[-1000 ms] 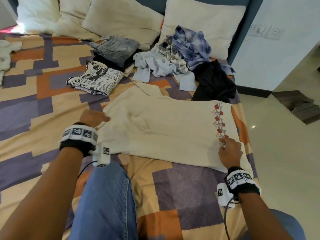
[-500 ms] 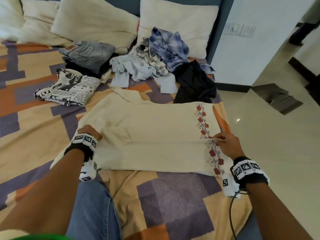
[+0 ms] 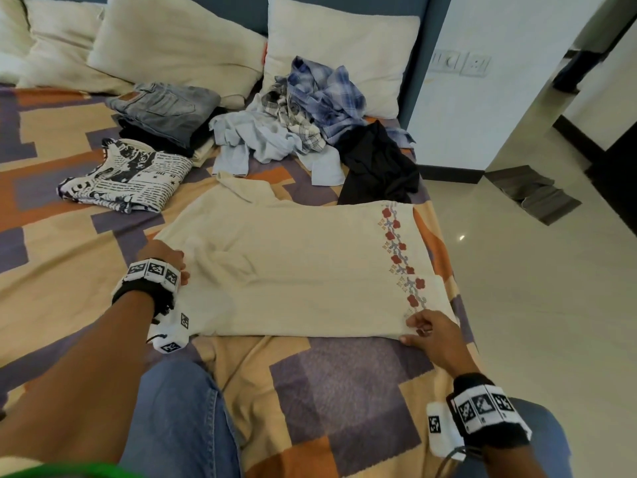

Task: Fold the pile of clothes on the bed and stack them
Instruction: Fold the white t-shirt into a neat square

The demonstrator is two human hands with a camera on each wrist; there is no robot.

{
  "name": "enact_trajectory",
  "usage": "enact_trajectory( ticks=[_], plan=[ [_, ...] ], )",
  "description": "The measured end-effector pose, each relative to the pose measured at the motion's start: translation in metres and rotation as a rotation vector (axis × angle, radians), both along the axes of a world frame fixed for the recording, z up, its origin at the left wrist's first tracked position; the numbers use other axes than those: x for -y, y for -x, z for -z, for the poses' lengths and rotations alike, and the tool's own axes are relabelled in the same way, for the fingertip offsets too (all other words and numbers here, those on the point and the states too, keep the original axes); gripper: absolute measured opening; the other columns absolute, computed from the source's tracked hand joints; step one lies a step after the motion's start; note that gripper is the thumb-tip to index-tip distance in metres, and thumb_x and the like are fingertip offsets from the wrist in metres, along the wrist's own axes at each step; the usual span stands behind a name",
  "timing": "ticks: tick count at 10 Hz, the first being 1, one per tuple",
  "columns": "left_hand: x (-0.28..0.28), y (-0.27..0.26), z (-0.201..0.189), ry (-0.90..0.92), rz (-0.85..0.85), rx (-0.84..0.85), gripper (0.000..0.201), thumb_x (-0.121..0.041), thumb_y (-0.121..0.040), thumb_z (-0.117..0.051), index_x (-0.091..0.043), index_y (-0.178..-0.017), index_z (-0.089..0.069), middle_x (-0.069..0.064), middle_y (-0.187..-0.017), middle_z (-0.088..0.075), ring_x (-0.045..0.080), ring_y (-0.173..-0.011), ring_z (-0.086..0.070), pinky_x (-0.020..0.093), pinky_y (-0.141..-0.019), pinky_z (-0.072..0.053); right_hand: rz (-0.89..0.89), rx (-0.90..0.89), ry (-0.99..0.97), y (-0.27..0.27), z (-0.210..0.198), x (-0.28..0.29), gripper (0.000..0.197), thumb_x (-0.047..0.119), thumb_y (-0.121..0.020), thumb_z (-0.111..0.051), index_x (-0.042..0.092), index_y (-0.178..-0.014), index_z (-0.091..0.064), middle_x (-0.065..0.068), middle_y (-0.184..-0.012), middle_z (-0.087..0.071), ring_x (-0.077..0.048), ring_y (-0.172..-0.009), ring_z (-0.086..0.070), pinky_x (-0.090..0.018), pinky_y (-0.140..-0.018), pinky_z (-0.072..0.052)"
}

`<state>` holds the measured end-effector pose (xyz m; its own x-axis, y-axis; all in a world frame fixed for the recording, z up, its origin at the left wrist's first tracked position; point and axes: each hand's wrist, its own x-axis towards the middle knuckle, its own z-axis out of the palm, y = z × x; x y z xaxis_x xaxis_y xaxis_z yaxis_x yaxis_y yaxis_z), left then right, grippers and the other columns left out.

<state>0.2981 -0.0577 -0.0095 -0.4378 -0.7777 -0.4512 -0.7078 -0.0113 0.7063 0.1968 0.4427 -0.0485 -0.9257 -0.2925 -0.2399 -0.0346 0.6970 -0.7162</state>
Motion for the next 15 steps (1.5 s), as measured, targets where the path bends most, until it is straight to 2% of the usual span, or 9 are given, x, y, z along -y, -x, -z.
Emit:
enact_trajectory(
  ticks=[1,3,4,5,6,7,10,13,15],
  plan=[
    [0.003,0.007,-0.02,0.063,-0.044,-0.053,0.022,-0.013,-0.098,-0.049,0.008,-0.102,-0.053,0.01,-0.06,-0.067,0.03,-0.059,-0.067,0.05,-0.074,-0.059,0.044,-0.128,-0.018,-0.007,0.007,-0.006,0.047,0.006,-0.06,-0.092,0.015,-0.093,-0.06,-0.007,-0.1,-0.058,-0.02,-0.089,-0.054,-0.018,-0.067,-0.038],
    [-0.099,0.002,-0.029,-0.465,-0.032,-0.216,0.017,-0.007,-0.095,-0.058,-0.001,-0.081,-0.053,0.012,-0.073,-0.052,0.027,-0.046,-0.059,0.028,-0.033,-0.049,0.063,-0.294,-0.171,-0.017,0.011,0.0,0.037,0.011,-0.061,-0.089,0.013,-0.081,-0.059,-0.007,-0.086,-0.056,-0.028,-0.085,-0.052,-0.041,-0.074,-0.043],
    [-0.166,-0.008,0.001,-0.846,-0.251,-0.32,0.024,-0.008,-0.097,-0.056,-0.002,-0.074,-0.048,0.012,-0.07,-0.047,0.027,-0.059,-0.054,0.032,-0.034,-0.05,0.08,-0.369,-0.229,-0.023,0.012,0.003,0.018,0.011,-0.074,-0.076,0.014,-0.068,-0.06,-0.01,-0.075,-0.061,-0.035,-0.076,-0.06,-0.041,-0.066,-0.048],
    [-0.209,-0.025,0.026,-1.017,-0.377,-0.336,0.022,-0.015,-0.097,-0.057,0.005,-0.09,-0.052,0.017,-0.081,-0.053,0.03,-0.073,-0.057,0.043,-0.068,-0.057,0.091,-0.426,-0.331,-0.03,0.006,-0.002,0.011,0.012,-0.077,-0.076,0.014,-0.074,-0.066,-0.012,-0.084,-0.064,-0.038,-0.084,-0.061,-0.042,-0.07,-0.047],
    [-0.207,-0.041,0.036,-0.915,-0.482,-0.374,0.034,-0.018,-0.099,-0.054,-0.001,-0.127,-0.047,0.019,-0.104,-0.058,0.032,-0.094,-0.059,0.047,-0.089,-0.048,0.133,-0.359,-0.333,-0.037,-0.002,-0.01,0.005,0.016,-0.083,-0.075,0.017,-0.082,-0.07,-0.006,-0.1,-0.063,-0.032,-0.105,-0.054,-0.045,-0.086,-0.038],
    [-0.186,-0.052,0.034,-0.859,-0.56,-0.417,0.047,-0.017,-0.1,-0.052,-0.003,-0.142,-0.036,0.021,-0.14,-0.045,0.036,-0.127,-0.049,0.047,-0.095,-0.047,0.234,-0.343,-0.147,-0.044,-0.006,-0.013,0.009,0.012,-0.084,-0.075,0.004,-0.082,-0.071,-0.013,-0.095,-0.065,-0.035,-0.099,-0.057,-0.035,-0.076,-0.037],
    [-0.139,-0.055,0.04,-0.55,-0.411,-0.328,0.053,-0.036,-0.101,-0.041,-0.004,-0.142,-0.041,0.014,-0.142,-0.046,0.036,-0.128,-0.05,0.041,-0.095,-0.049,0.966,0.474,0.829,-0.046,-0.014,-0.002,0.014,0.008,-0.093,-0.064,0.004,-0.083,-0.056,-0.014,-0.07,-0.06,-0.025,-0.064,-0.054,-0.027,-0.046,-0.054],
    [-0.062,-0.065,0.109,-0.553,-0.573,-0.433,0.088,-0.053,-0.048,-0.084,-0.027,-0.127,-0.056,0.0,-0.119,-0.067,0.033,-0.102,-0.067,0.049,-0.081,-0.055,1.153,0.436,0.874,-0.023,-0.007,-0.007,0.011,-0.002,-0.085,-0.064,0.0,-0.095,-0.059,-0.012,-0.066,-0.058,-0.018,-0.053,-0.051,-0.021,-0.036,-0.047],
    [-0.085,-0.085,0.065,-0.235,-0.302,-0.092,0.083,-0.037,-0.064,-0.075,-0.019,-0.14,-0.045,0.019,-0.136,-0.053,0.039,-0.11,-0.057,0.041,-0.096,-0.046,1.17,0.203,0.575,-0.024,0.008,-0.017,0.025,0.003,-0.078,-0.07,0.001,-0.102,-0.061,-0.016,-0.084,-0.062,-0.023,-0.059,-0.054,-0.032,-0.052,-0.052]
  ],
)
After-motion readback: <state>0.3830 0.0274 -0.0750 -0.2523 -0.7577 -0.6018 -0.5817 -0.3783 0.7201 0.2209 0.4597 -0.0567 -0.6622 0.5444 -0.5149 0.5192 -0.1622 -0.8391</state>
